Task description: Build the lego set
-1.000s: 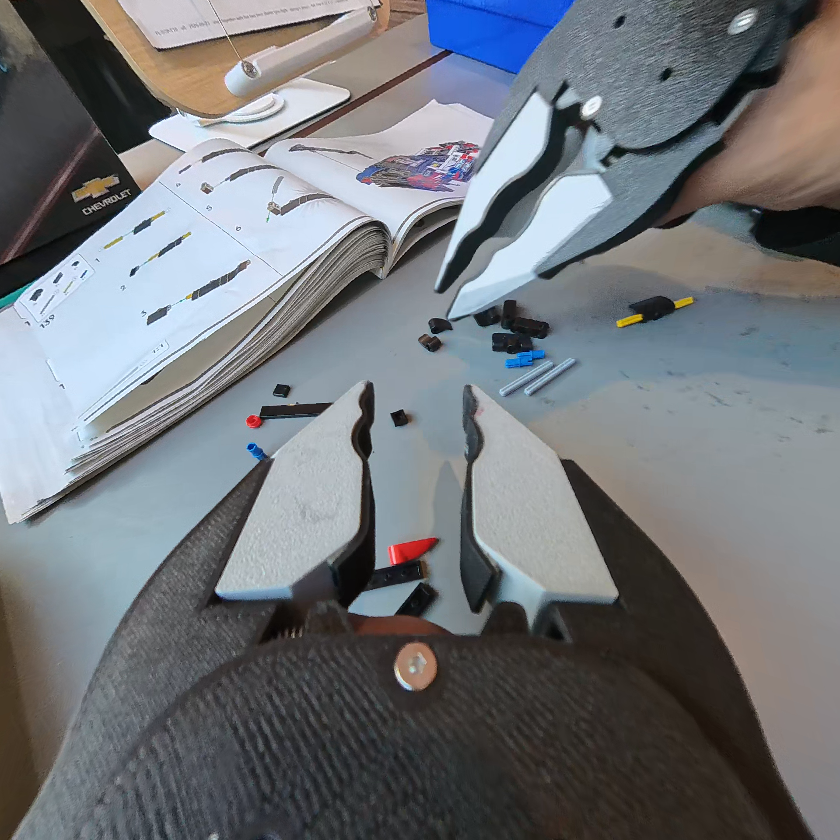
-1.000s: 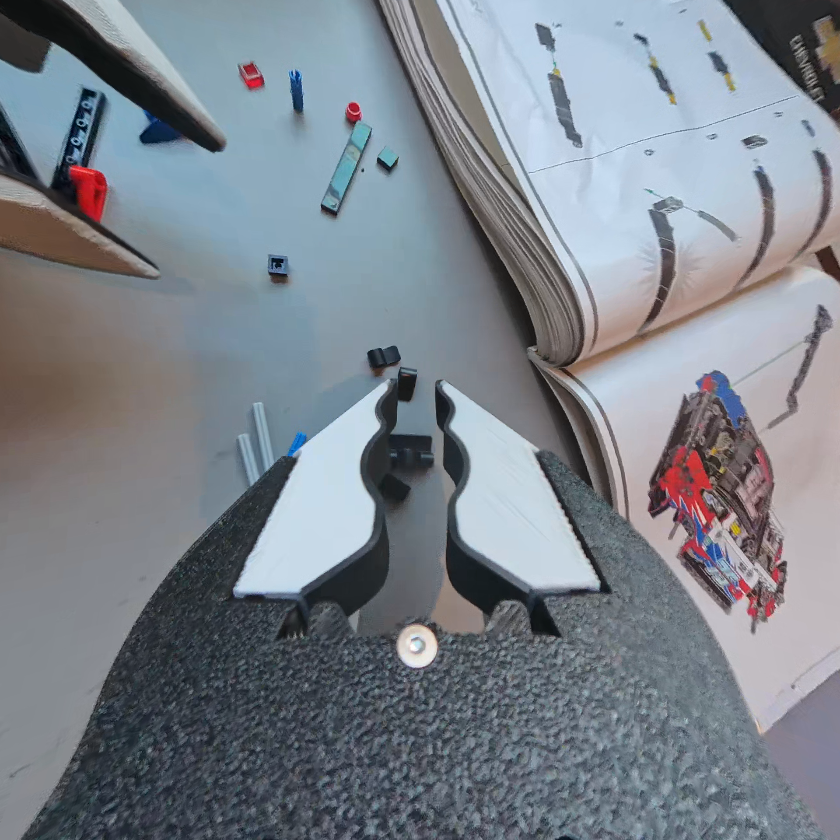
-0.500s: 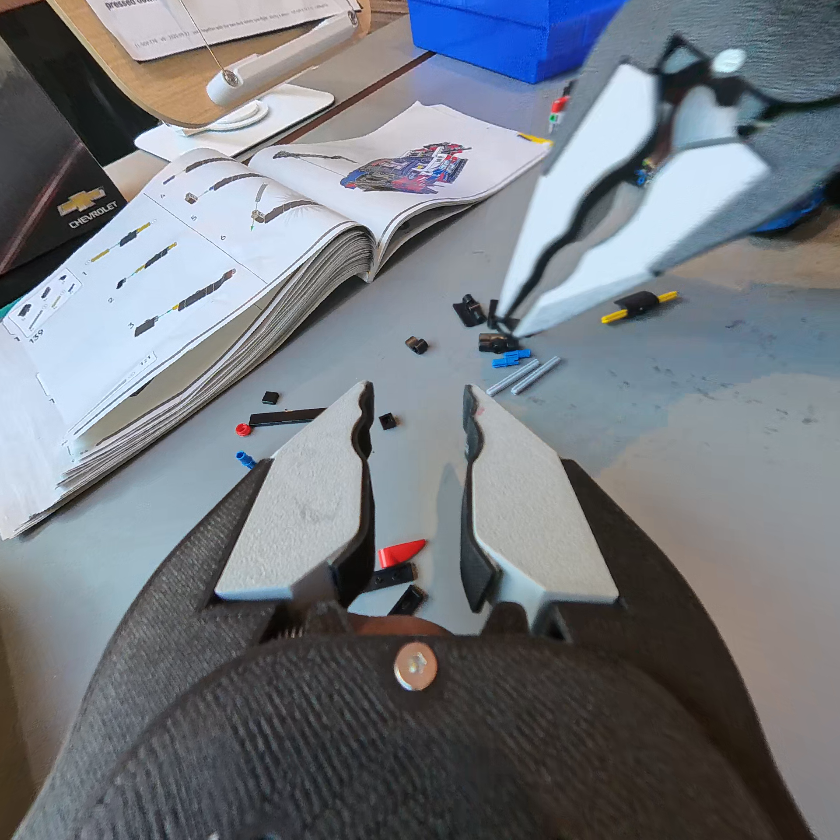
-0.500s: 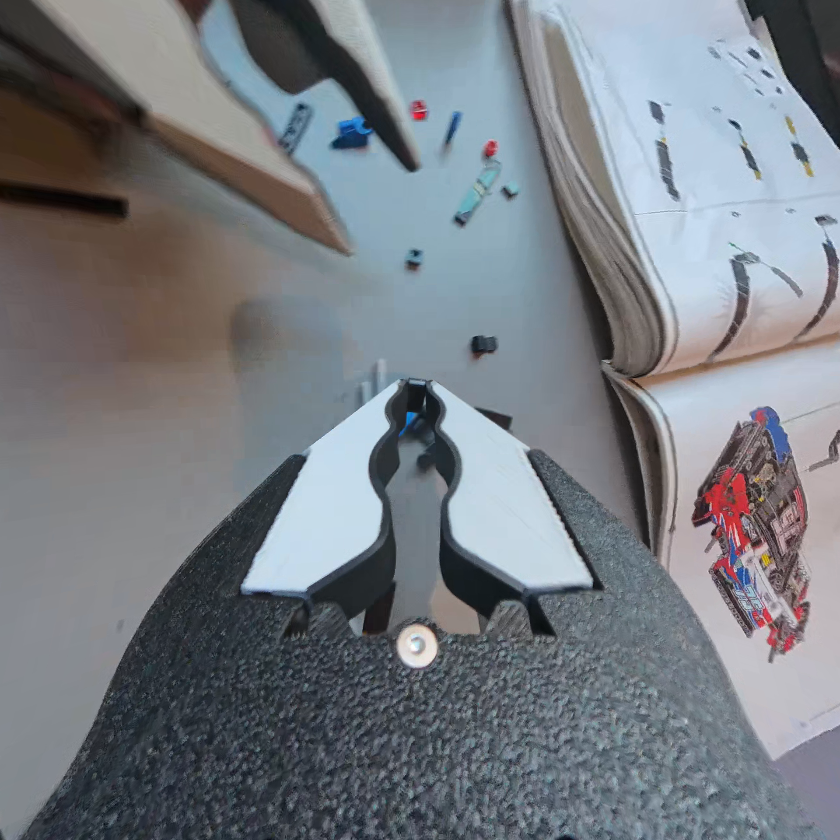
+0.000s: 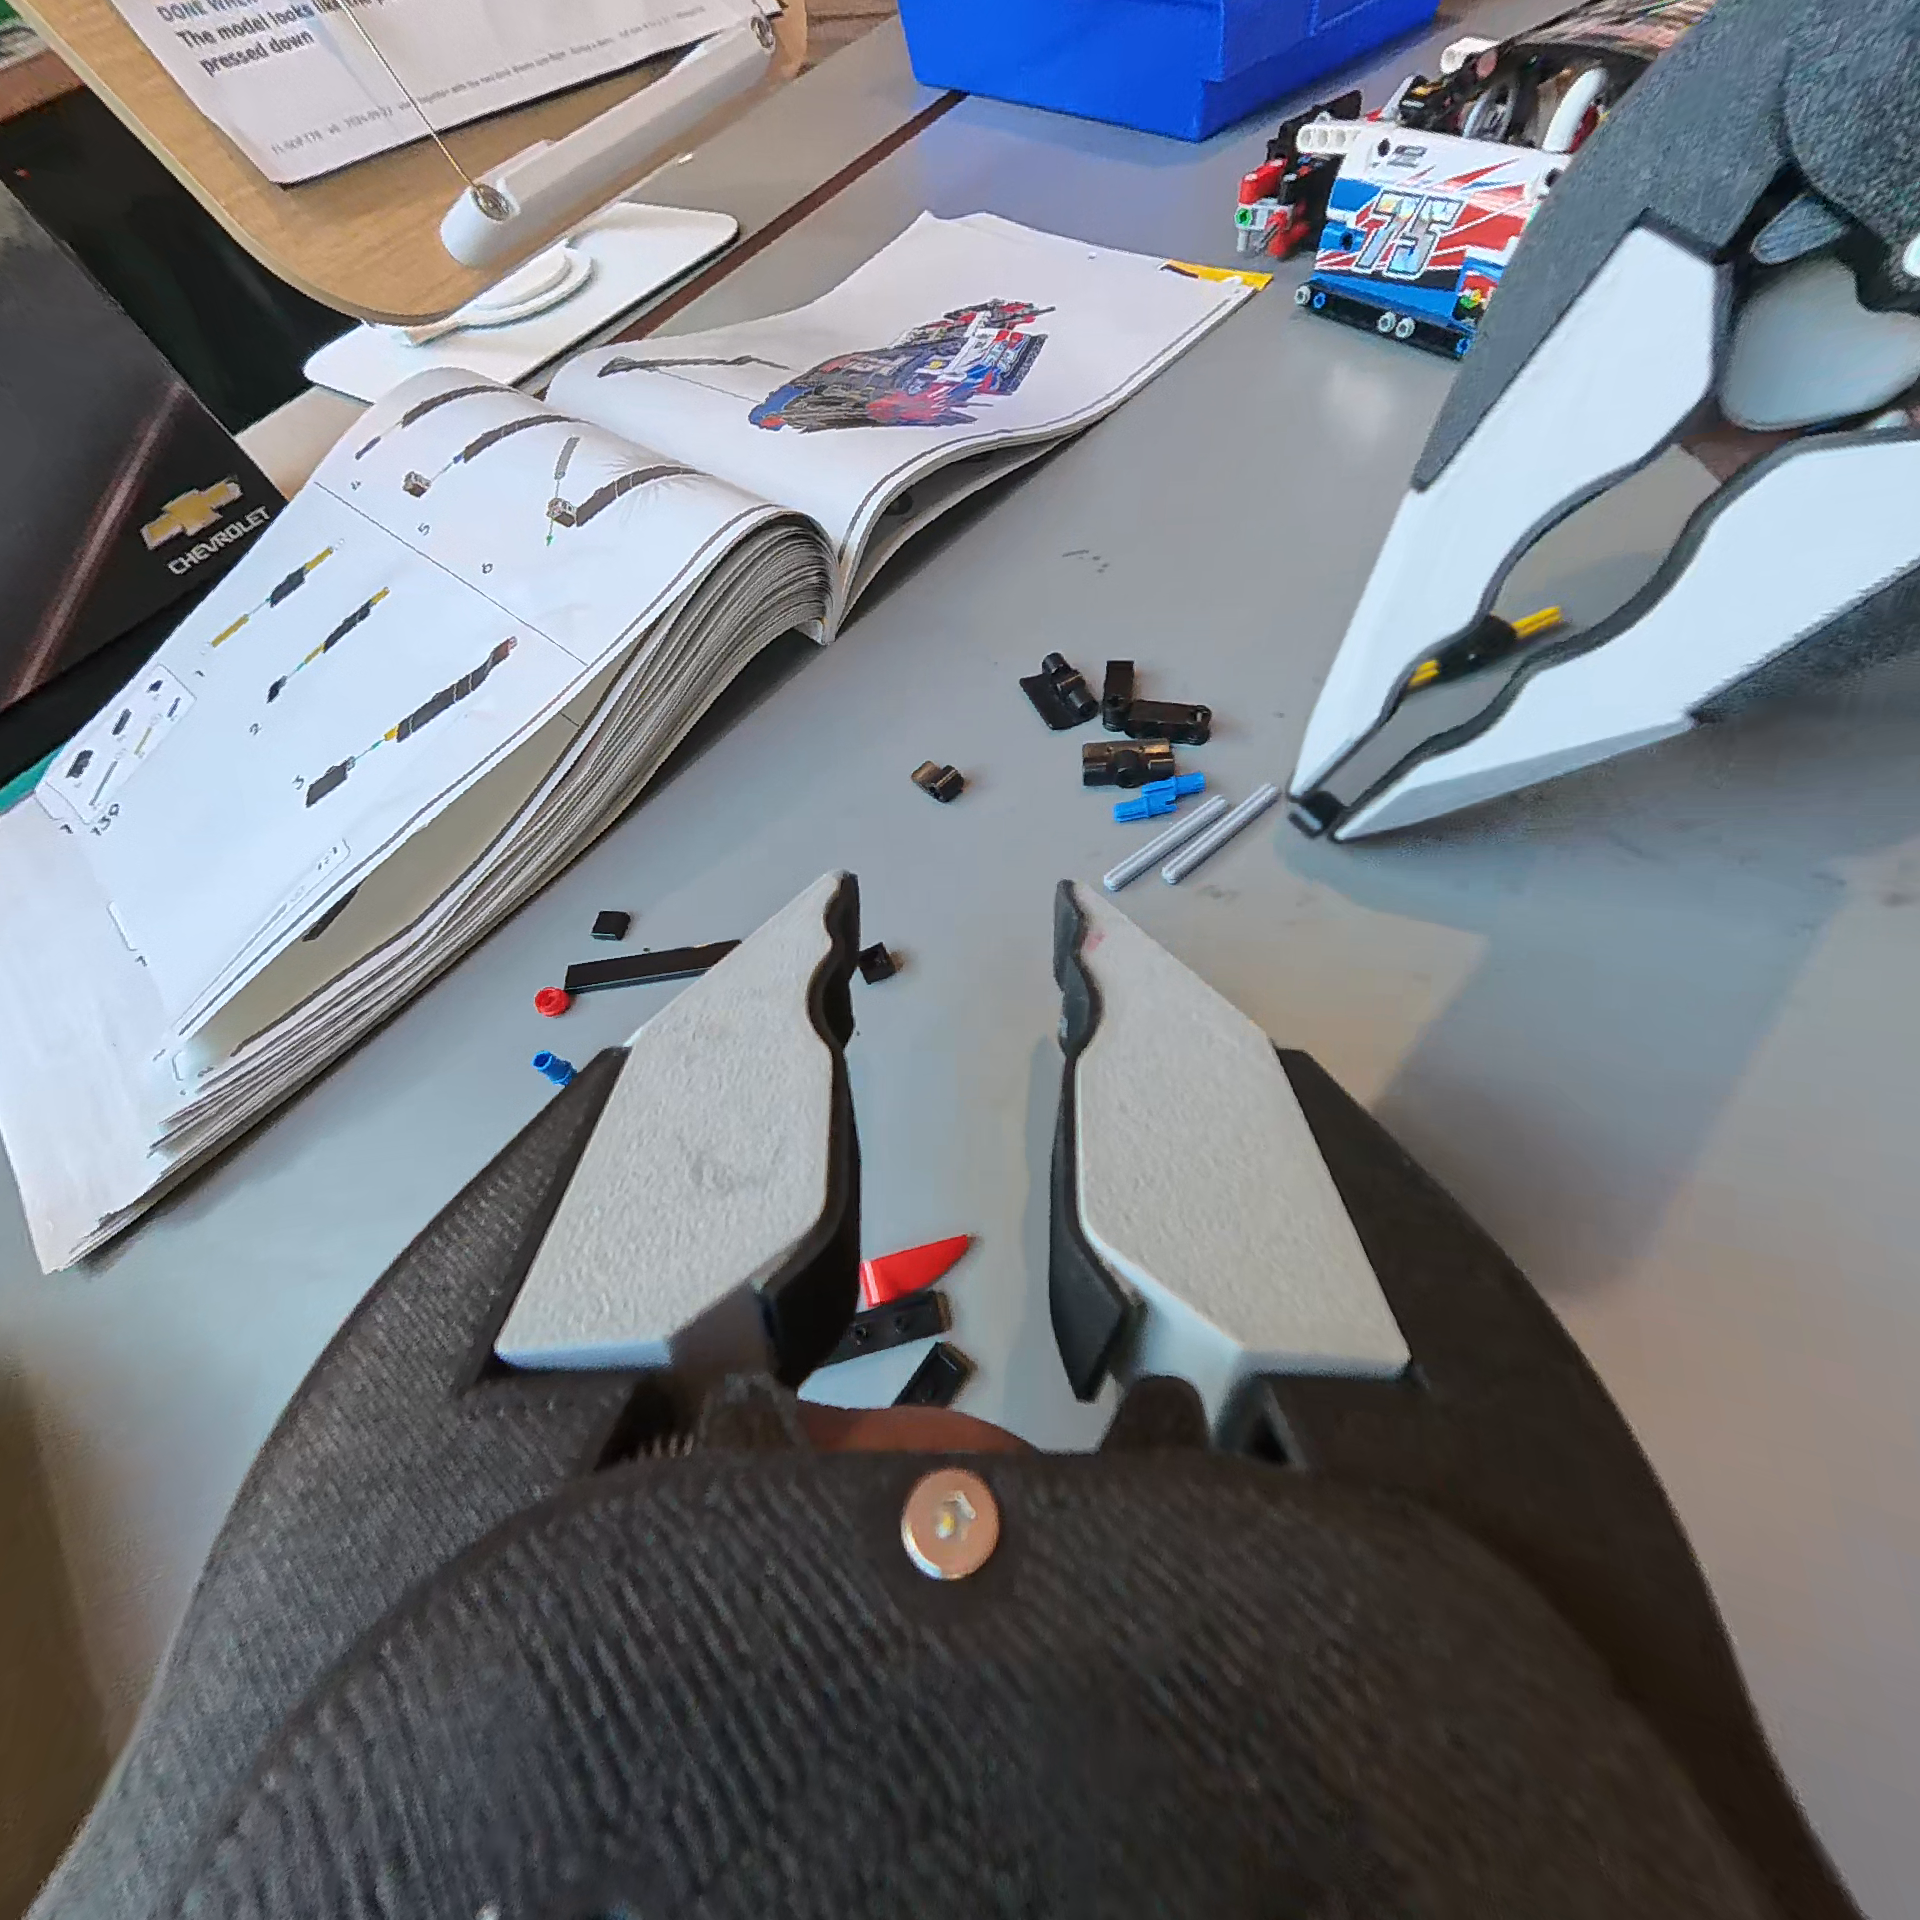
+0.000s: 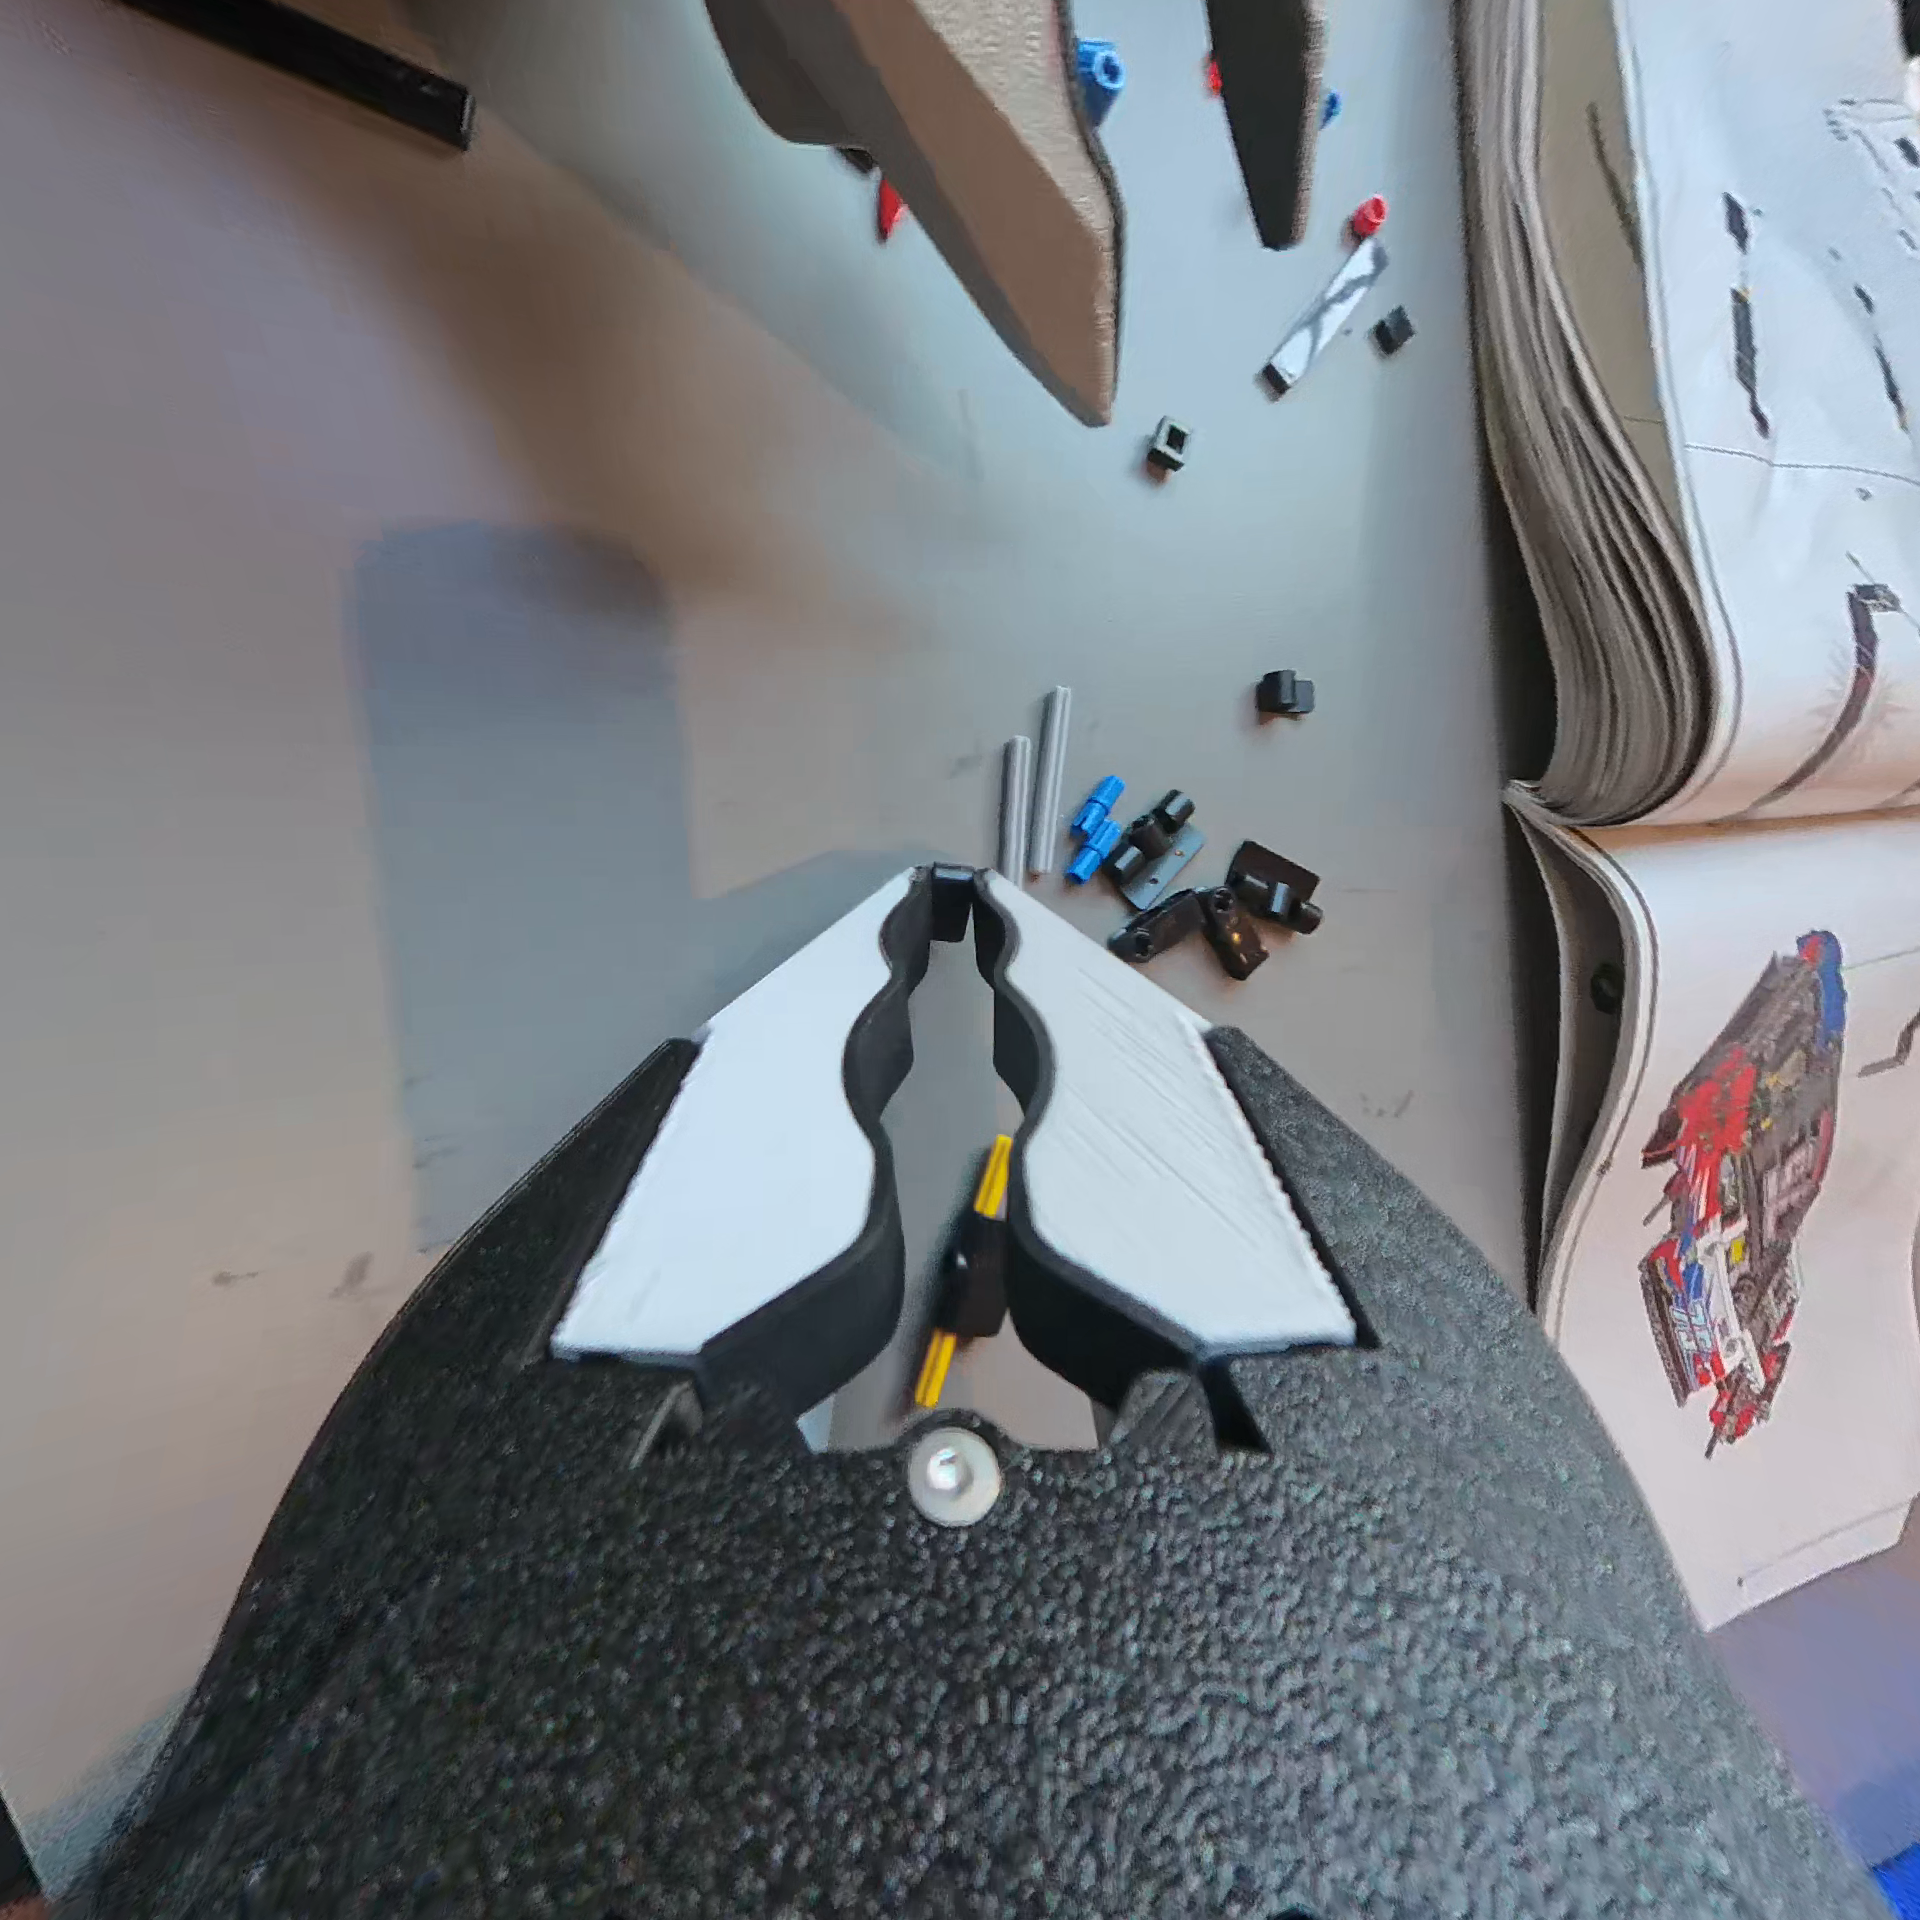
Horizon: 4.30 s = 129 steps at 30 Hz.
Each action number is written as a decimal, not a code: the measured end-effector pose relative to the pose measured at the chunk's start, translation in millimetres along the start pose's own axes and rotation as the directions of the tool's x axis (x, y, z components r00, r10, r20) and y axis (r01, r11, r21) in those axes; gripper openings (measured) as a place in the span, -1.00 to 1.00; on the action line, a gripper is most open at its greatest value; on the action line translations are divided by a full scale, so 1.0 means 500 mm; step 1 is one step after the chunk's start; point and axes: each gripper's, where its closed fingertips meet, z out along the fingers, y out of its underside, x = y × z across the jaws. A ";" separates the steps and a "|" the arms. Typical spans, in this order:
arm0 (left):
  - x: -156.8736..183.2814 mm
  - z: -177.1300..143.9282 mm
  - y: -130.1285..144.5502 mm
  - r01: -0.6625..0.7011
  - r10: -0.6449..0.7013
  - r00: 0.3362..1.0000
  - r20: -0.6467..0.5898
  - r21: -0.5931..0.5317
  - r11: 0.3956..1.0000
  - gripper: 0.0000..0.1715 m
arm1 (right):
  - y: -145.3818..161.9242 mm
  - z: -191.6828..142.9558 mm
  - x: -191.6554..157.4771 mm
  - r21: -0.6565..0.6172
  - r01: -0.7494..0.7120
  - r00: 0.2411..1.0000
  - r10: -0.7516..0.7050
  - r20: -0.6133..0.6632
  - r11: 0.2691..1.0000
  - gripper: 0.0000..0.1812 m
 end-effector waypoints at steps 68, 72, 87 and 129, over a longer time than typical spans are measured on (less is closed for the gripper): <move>0.021 0.005 0.001 -0.050 0.050 0.999 -0.020 -0.010 0.999 -0.61 | 0.140 -0.079 0.025 -0.119 -0.172 0.982 0.161 -0.098 0.978 -0.98; 0.018 0.005 0.001 -0.037 0.036 0.999 -0.023 -0.009 0.999 -0.61 | 0.103 -0.101 -0.012 -0.175 0.162 0.965 -0.193 -0.176 0.971 -0.94; 0.025 0.005 0.000 -0.056 0.056 0.998 -0.033 -0.004 0.998 -0.61 | 0.129 -0.091 0.013 -0.167 0.186 0.977 -0.200 -0.076 0.968 -1.00; 0.030 0.005 0.001 -0.069 0.069 0.997 -0.044 -0.006 0.998 -0.62 | 0.122 -0.122 -0.028 -0.097 0.033 0.995 -0.042 -0.091 0.995 -0.92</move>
